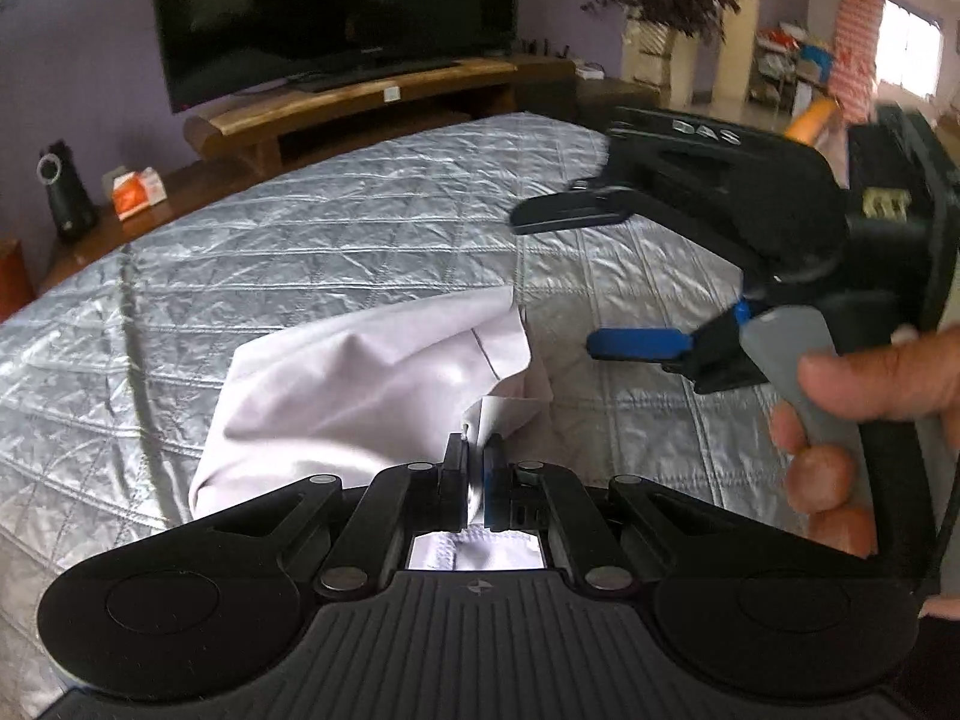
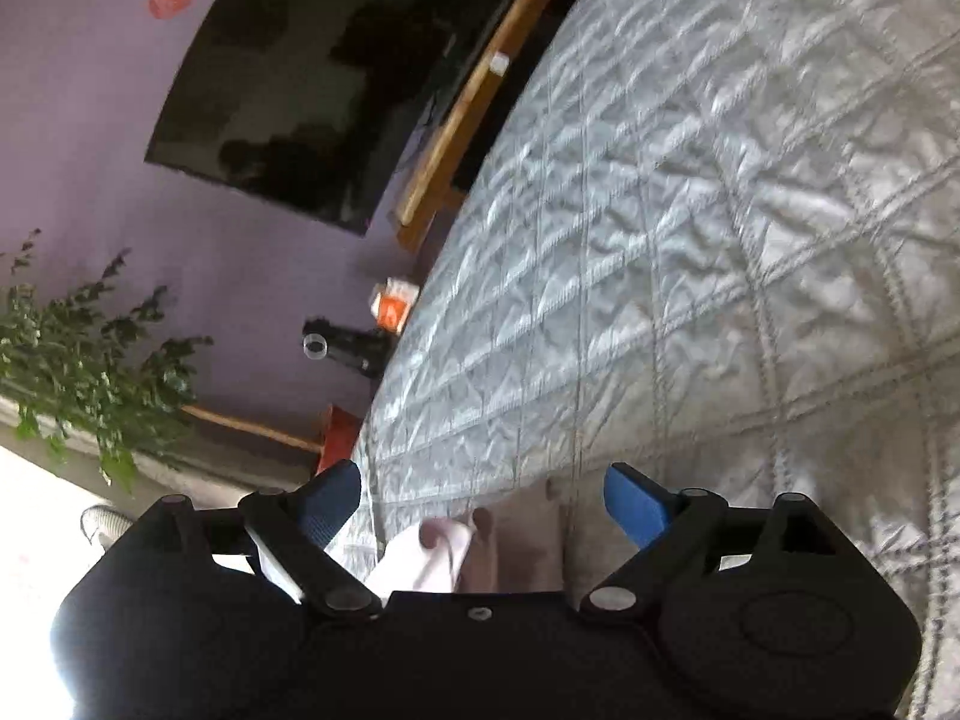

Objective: Fold clothes

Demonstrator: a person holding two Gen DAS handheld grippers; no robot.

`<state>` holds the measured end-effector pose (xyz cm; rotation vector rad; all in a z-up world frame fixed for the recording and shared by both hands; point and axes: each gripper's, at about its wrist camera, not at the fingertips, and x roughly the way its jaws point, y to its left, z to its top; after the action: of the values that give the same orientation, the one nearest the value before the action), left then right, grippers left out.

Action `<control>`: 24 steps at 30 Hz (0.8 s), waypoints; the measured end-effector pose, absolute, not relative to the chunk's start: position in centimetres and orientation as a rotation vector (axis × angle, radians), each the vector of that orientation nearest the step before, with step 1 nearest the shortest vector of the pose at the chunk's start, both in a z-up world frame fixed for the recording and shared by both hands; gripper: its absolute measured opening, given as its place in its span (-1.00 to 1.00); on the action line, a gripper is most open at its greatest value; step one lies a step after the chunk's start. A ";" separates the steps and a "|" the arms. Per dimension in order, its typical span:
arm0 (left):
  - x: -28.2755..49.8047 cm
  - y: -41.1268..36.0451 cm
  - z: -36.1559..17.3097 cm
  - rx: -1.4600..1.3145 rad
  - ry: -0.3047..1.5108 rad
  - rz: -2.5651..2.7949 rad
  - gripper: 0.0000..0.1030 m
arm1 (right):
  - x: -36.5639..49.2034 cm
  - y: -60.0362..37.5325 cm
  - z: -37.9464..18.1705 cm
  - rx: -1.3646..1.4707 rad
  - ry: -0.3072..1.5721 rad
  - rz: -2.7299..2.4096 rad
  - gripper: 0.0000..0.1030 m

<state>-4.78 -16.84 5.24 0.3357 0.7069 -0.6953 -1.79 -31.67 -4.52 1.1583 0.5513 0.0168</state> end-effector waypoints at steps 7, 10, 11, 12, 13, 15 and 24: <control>-5.5 -17.0 4.3 0.422 0.715 -0.721 -0.85 | -1.9 -31.4 -4.2 1.147 0.575 0.058 0.73; -5.5 -16.8 4.6 0.410 0.728 -0.750 -0.77 | -1.6 -30.5 -3.3 1.082 0.592 0.087 0.75; -5.4 -16.7 4.8 0.400 0.736 -0.773 -0.65 | -1.5 -30.2 -2.9 1.047 0.596 0.091 0.76; -5.6 -16.6 5.0 0.399 0.737 -0.794 -0.58 | -1.3 -29.8 -2.6 1.020 0.598 0.095 0.76; -5.8 -16.4 5.2 0.391 0.732 -0.814 -0.47 | -1.1 -29.5 -2.4 0.996 0.599 0.098 0.76; -6.1 -15.9 5.6 0.356 0.726 -0.855 -0.21 | -1.0 -29.4 -2.3 0.992 0.599 0.099 0.76; -2.6 -9.2 6.9 0.006 0.886 -0.638 0.14 | -1.2 -29.2 -1.6 0.939 0.583 0.094 0.76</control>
<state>-2.58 -9.15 6.91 0.0063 0.8858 -0.6384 -1.24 -29.22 -1.59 0.9393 0.5831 0.0939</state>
